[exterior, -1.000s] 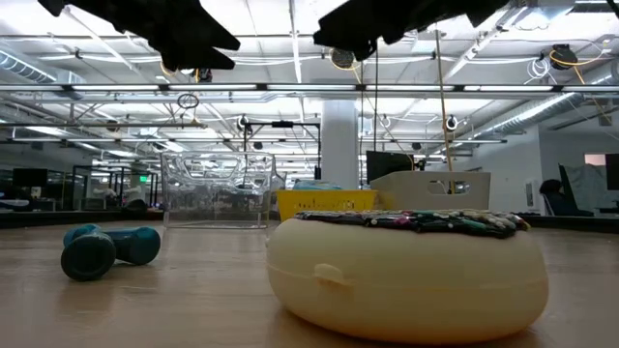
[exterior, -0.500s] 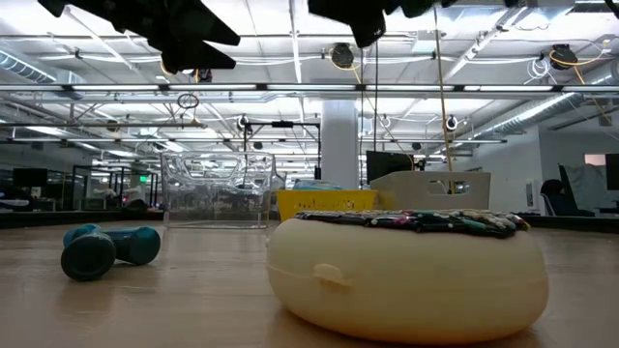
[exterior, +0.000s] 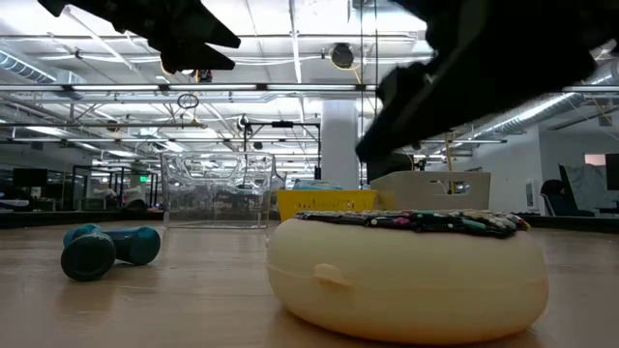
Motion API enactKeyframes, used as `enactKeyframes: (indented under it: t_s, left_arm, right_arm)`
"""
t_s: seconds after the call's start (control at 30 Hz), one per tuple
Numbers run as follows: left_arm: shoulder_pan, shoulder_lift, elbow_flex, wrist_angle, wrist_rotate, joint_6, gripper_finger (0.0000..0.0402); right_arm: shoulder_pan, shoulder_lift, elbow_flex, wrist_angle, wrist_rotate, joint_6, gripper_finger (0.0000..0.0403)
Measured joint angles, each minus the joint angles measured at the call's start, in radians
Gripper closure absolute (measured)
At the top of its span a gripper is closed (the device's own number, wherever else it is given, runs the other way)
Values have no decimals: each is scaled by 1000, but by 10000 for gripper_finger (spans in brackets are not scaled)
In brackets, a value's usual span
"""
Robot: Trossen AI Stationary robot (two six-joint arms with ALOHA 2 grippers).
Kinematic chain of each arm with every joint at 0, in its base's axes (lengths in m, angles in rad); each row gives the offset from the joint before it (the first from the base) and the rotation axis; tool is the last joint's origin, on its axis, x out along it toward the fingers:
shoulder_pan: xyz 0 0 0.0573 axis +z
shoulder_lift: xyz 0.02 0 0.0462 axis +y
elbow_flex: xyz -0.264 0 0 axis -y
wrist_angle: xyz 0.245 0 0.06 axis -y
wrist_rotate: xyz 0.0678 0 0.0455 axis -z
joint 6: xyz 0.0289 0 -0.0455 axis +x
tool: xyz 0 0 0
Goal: Pick & Place Food Item
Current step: Put the black donut into the yellow bin
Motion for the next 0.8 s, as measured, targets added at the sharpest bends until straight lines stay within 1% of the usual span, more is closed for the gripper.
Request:
enactKeyframes:
  t_s: [0.13, 0.27, 0.33, 0.43, 0.63, 0.8]
  left_arm:
    - [0, 0, 0, 1, -41, -7, 94]
    - [0, 0, 0, 5, -43, -8, 94]
    - [0, 0, 0, 6, -44, -7, 94]
    - [0, 0, 0, 20, -49, -6, 94]
    - [0, 0, 0, 30, -55, -7, 94]
    - [0, 0, 0, 29, -56, -6, 94]
  right_arm:
    - [3, 59, 34, -6, -49, 28, 140]
    - [12, 96, 69, 1, -99, 23, 138]
    - [22, 113, 80, 1, -106, 22, 140]
    - [31, 139, 80, -8, -102, 29, 147]
    - [31, 168, 81, -16, -92, 94, 164]
    - [27, 169, 81, -18, -98, 149, 199]
